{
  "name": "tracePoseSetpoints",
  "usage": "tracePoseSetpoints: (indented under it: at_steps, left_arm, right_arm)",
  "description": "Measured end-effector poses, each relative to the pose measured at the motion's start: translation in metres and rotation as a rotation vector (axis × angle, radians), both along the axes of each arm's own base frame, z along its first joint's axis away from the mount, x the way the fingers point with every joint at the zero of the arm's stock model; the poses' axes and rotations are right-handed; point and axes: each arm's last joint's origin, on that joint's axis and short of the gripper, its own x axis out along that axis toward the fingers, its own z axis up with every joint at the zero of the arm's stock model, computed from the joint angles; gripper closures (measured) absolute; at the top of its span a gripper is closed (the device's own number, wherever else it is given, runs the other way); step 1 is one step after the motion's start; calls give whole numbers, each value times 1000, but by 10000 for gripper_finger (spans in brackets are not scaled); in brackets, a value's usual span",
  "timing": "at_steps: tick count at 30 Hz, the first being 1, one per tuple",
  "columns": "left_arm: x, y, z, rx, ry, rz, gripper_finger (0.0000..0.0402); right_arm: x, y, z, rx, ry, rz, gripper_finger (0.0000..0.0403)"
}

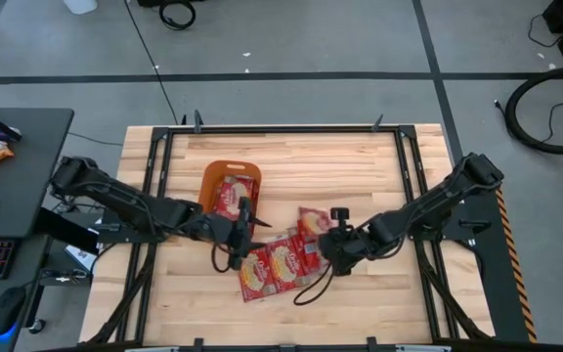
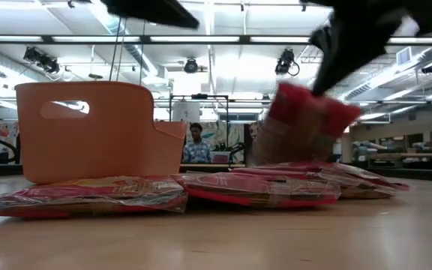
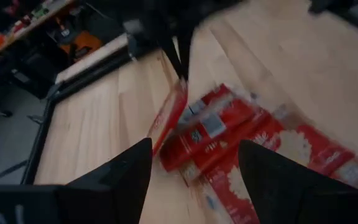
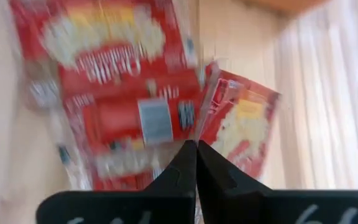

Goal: Sort popcorn bags into baskets
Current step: Put the red popcorn bag into the orange bin

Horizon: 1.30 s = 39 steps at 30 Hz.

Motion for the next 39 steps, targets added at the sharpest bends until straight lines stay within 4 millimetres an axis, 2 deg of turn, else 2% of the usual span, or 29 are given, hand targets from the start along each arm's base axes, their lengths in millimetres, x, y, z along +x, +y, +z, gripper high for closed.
tracePoseSetpoints:
  at_steps: [10, 18, 21, 28, 31, 33, 39]
  left_arm:
    - [42, 1, -45, 29, -9, 30, 159]
    - [53, 5, -57, 18, -24, 57, 167]
    - [52, 5, -58, 12, -18, 59, 202]
    - [52, 5, -59, 18, -1, 58, 333]
    - [51, 3, -59, 44, 0, 42, 376]
    - [51, 2, -59, 62, 2, 27, 386]
    - [39, 2, -44, 72, 10, 15, 376]
  right_arm:
    - [17, 5, 37, 126, -112, -1, 400]
    - [27, 8, 54, 203, -224, -9, 400]
    - [30, 8, 58, 206, -258, -16, 397]
    - [32, 9, 61, 208, -297, -12, 390]
    - [33, 10, 62, 209, -310, -8, 389]
    - [34, 10, 63, 214, -321, -7, 389]
    - [33, 11, 69, 246, -333, 19, 368]
